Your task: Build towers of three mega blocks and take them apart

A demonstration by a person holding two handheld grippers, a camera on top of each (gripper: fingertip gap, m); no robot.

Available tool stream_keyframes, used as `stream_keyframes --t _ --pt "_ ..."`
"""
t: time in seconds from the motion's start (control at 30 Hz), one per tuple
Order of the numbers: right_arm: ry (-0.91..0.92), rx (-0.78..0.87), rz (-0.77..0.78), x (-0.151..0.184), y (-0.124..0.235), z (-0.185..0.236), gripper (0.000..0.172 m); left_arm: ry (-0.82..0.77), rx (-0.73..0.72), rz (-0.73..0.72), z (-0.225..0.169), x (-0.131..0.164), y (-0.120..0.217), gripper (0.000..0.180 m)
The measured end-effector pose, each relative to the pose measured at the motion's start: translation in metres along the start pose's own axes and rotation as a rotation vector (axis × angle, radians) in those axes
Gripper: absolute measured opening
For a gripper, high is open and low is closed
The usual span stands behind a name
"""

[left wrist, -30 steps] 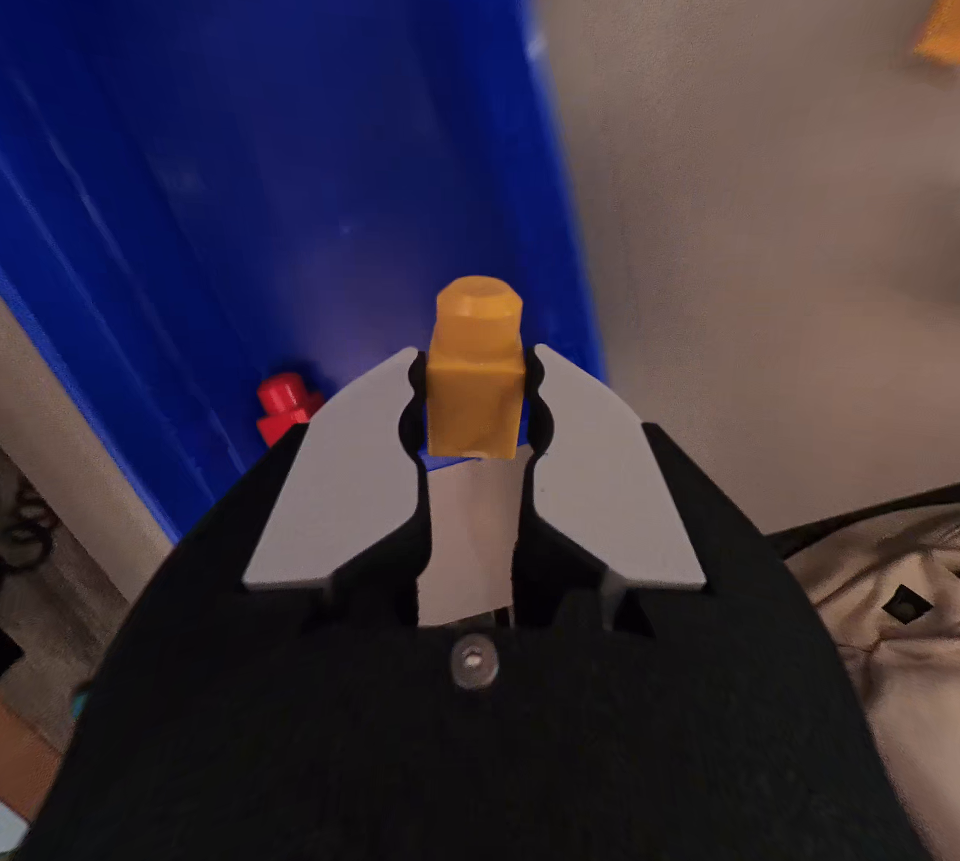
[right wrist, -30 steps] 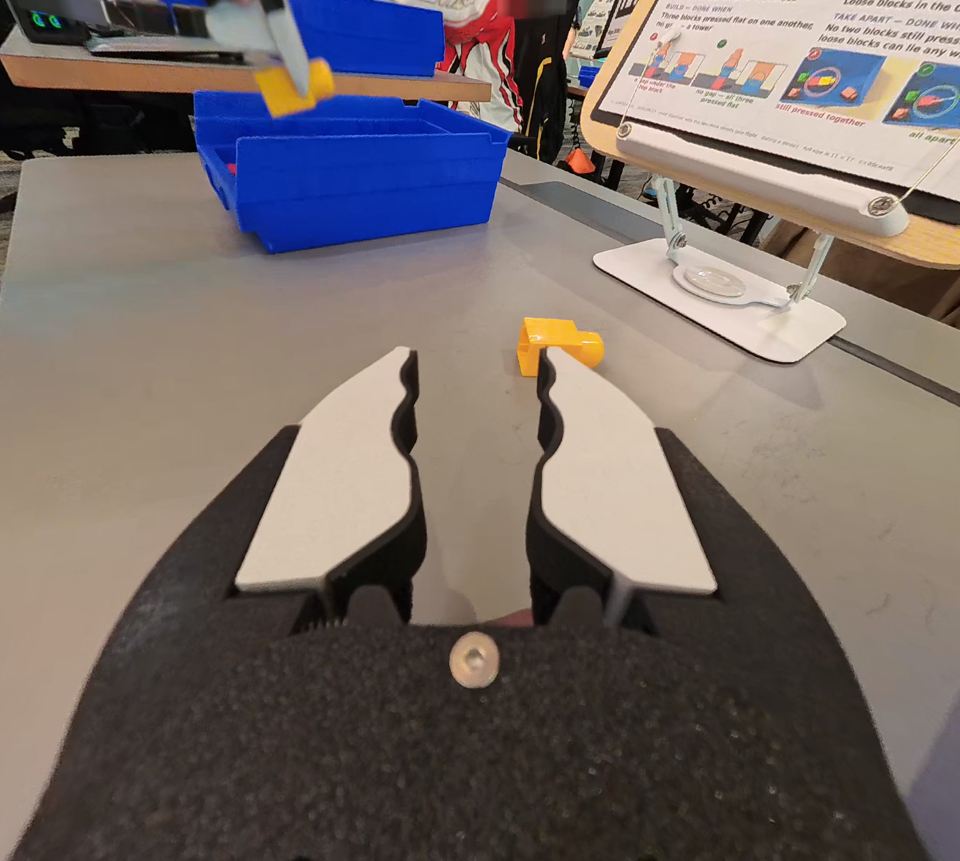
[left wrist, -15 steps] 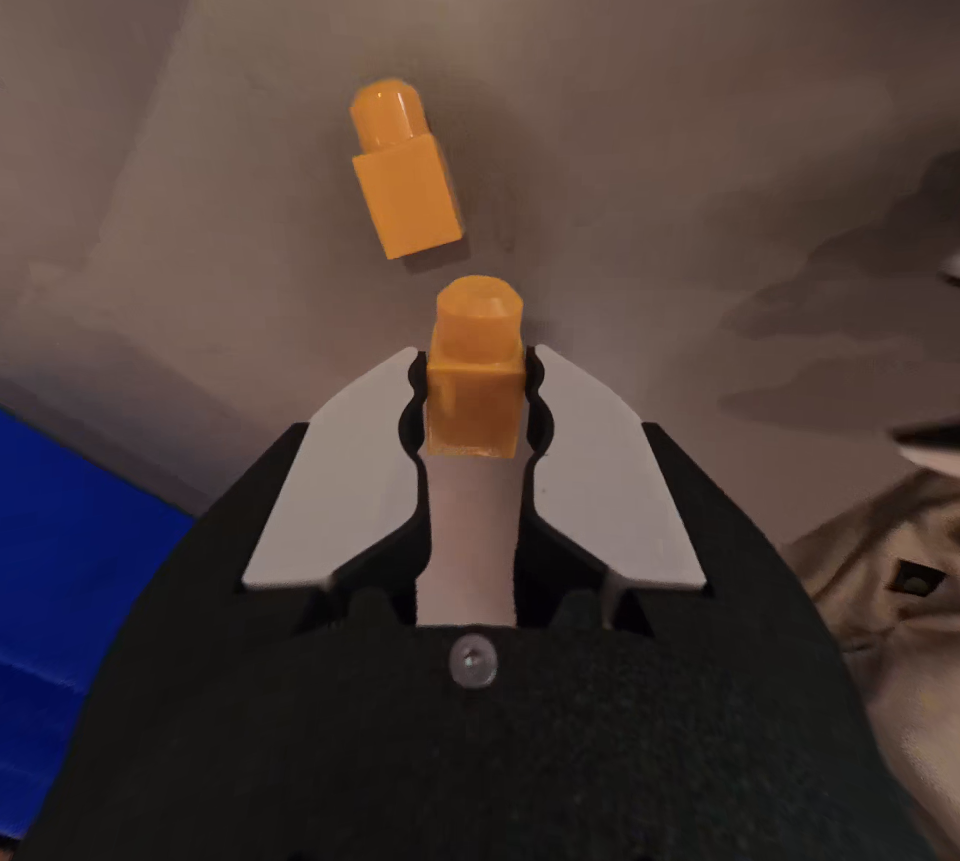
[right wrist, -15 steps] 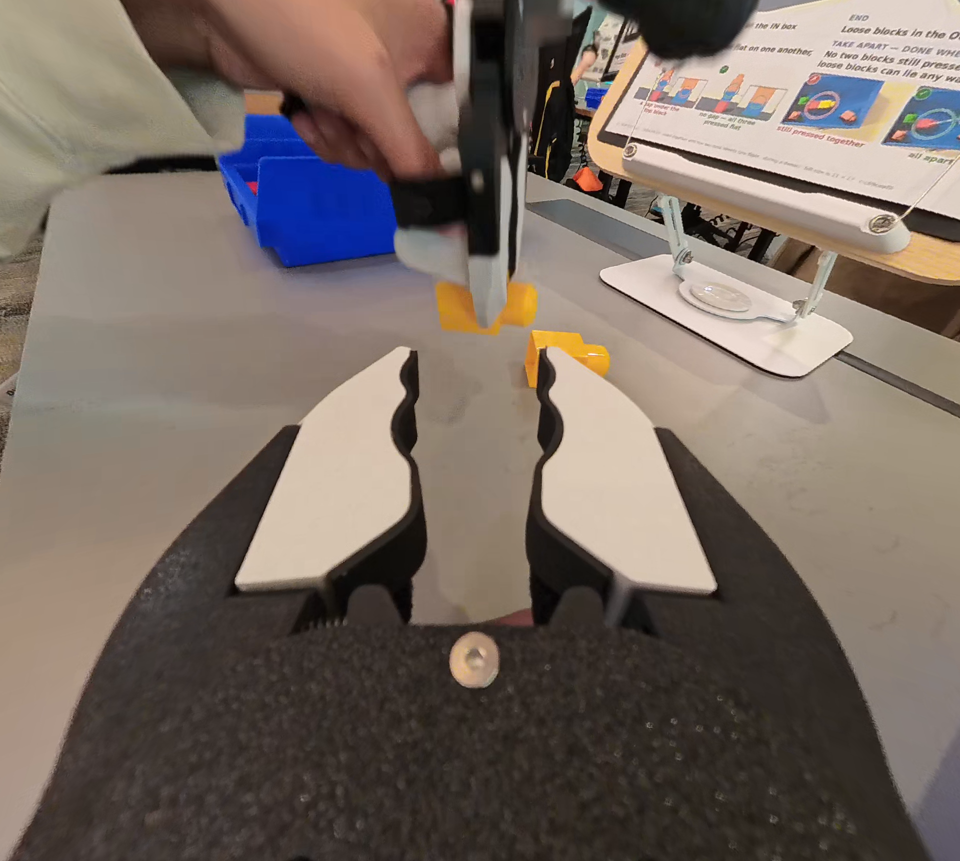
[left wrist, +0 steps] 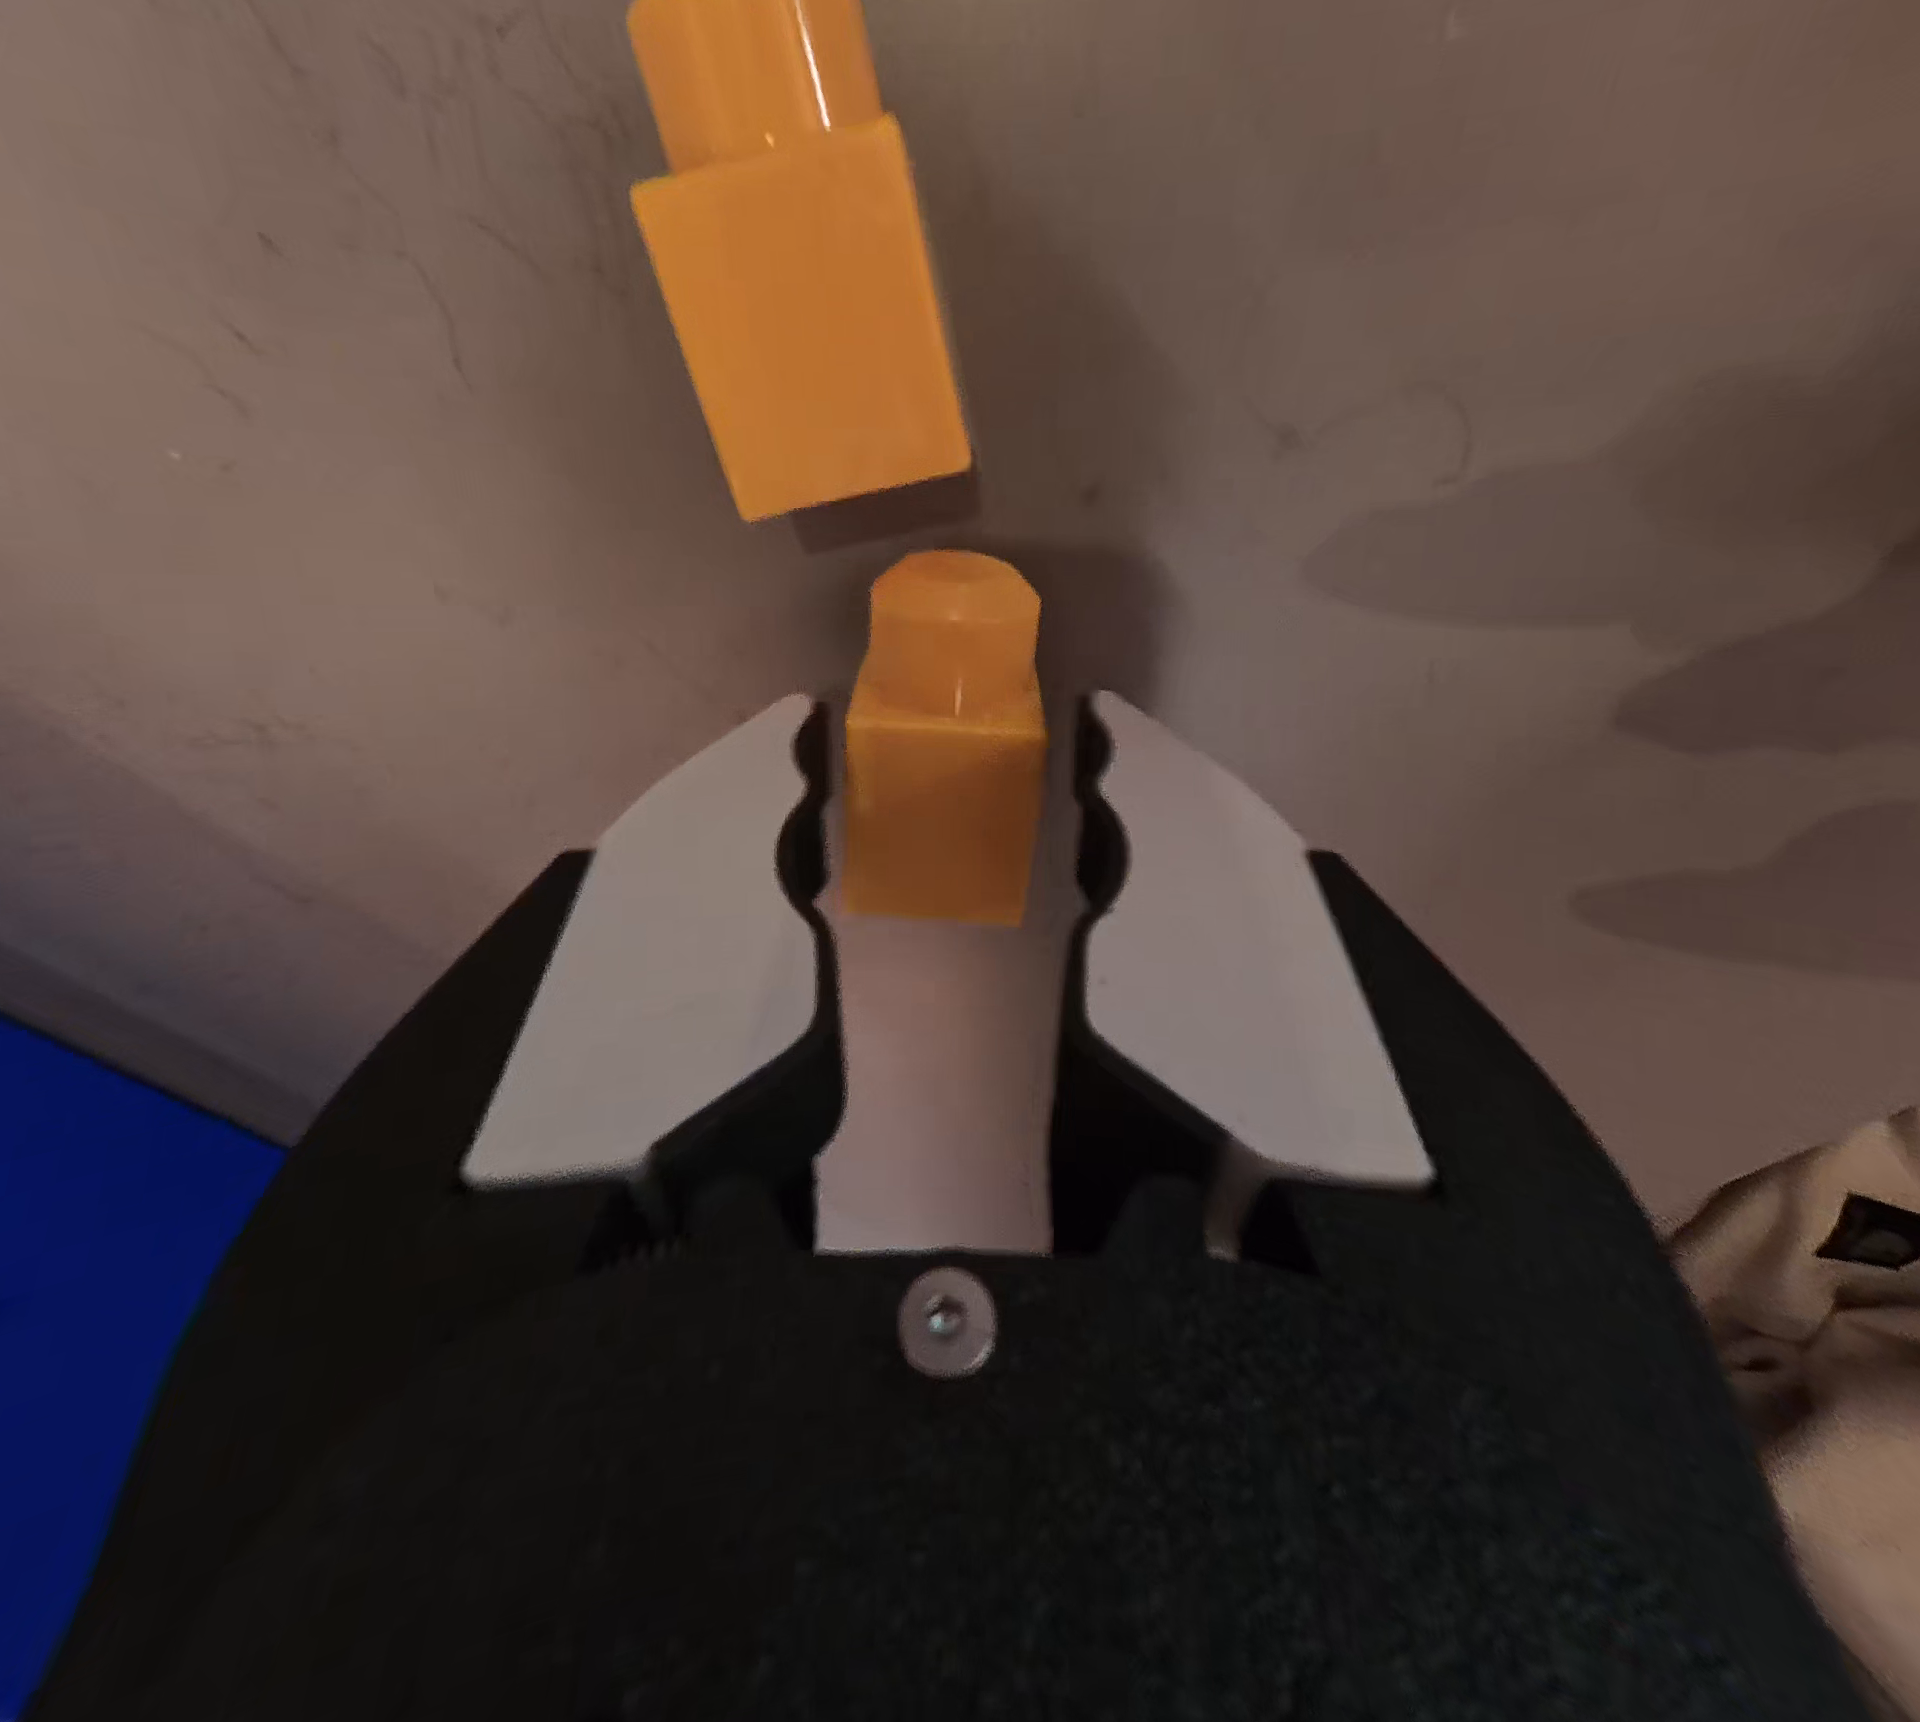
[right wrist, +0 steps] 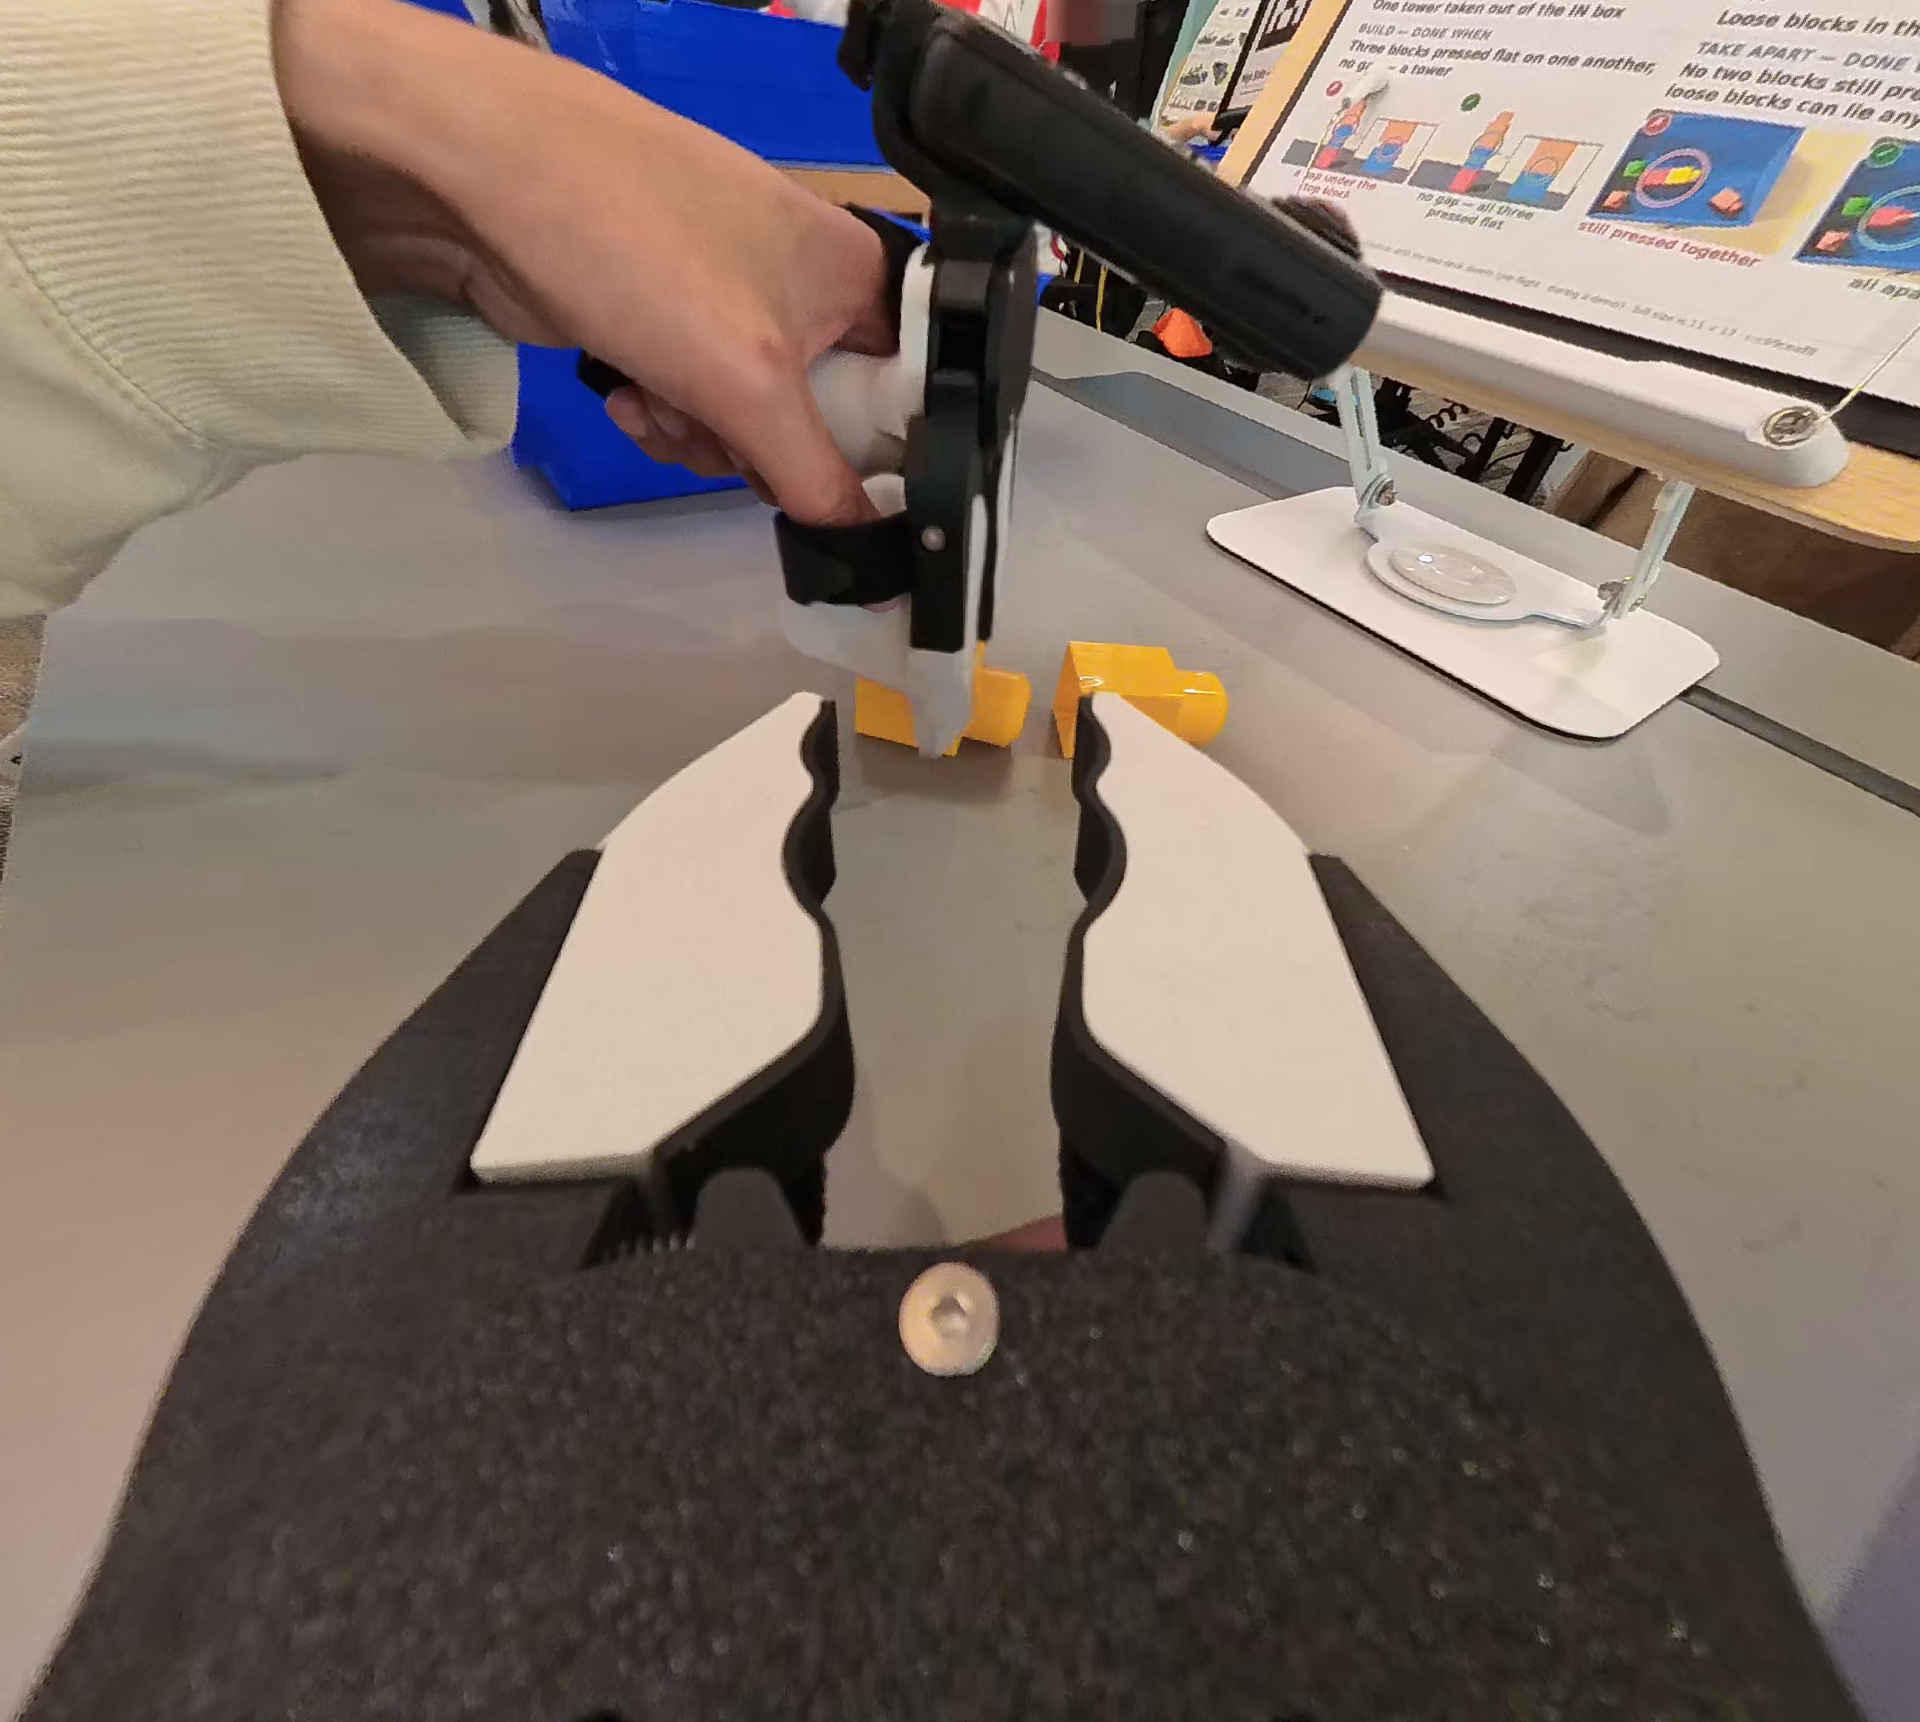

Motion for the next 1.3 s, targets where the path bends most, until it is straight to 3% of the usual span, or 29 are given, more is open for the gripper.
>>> stream_keyframes --t 0.03,0.07,0.17,0.27,0.4,0.47,0.57,0.67,0.77,0.9,0.97,1.17,1.3 --pt "0.0 0.0 0.001 0.0 0.0 0.0 0.043 0.004 0.006 -0.003 0.0 0.004 0.002 0.065" --pt "-0.001 -0.001 0.002 0.001 0.001 0.0 0.043 0.009 0.004 -0.02 0.001 0.009 0.006 0.072" --pt "-0.002 -0.006 0.003 0.001 0.001 0.001 0.043 -0.004 0.015 -0.153 0.0 0.039 0.037 0.071" --pt "0.002 -0.007 0.008 0.001 0.0 0.002 0.043 0.034 -0.024 -0.27 0.015 0.099 0.079 0.072" --pt "0.002 -0.009 0.019 0.002 -0.003 0.002 0.043 0.252 -0.187 -0.312 0.087 0.2 0.12 0.07" --pt "0.005 -0.008 0.024 0.002 -0.005 0.002 0.043 0.401 -0.191 -0.273 0.13 0.241 0.117 0.065" --pt "0.012 -0.009 0.034 0.003 -0.008 0.003 0.043 0.557 -0.069 -0.173 0.177 0.275 0.078 0.065" --pt "0.019 -0.008 0.042 0.004 -0.009 0.004 0.043 0.654 0.036 -0.08 0.205 0.287 0.032 0.063" --pt "0.012 -0.011 0.039 0.004 -0.007 0.003 0.043 0.739 0.032 -0.046 0.228 0.292 0.006 0.059" --pt "0.007 -0.019 0.035 0.004 -0.007 0.003 0.043 0.787 0.081 -0.038 0.237 0.291 -0.008 0.052" --pt "0.011 -0.022 0.036 0.003 -0.007 0.004 0.043 0.779 0.087 0.002 0.234 0.29 -0.013 0.058" --pt "0.017 -0.024 0.038 0.003 -0.007 0.005 0.043 0.773 0.021 0.084 0.231 0.291 -0.027 0.056" --pt "0.014 -0.024 0.039 0.004 -0.007 0.005 0.042 0.757 -0.054 0.117 0.231 0.284 -0.03 0.066"
Point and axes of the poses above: each gripper's, where its closed fingertips meet, y back along the fingers, x out of its underside, z = x × y across the jaws, the point moved 4 cm from there along y, back along the fingers, and after that the axes turned 13 degrees about z, right-handed, at the moved point
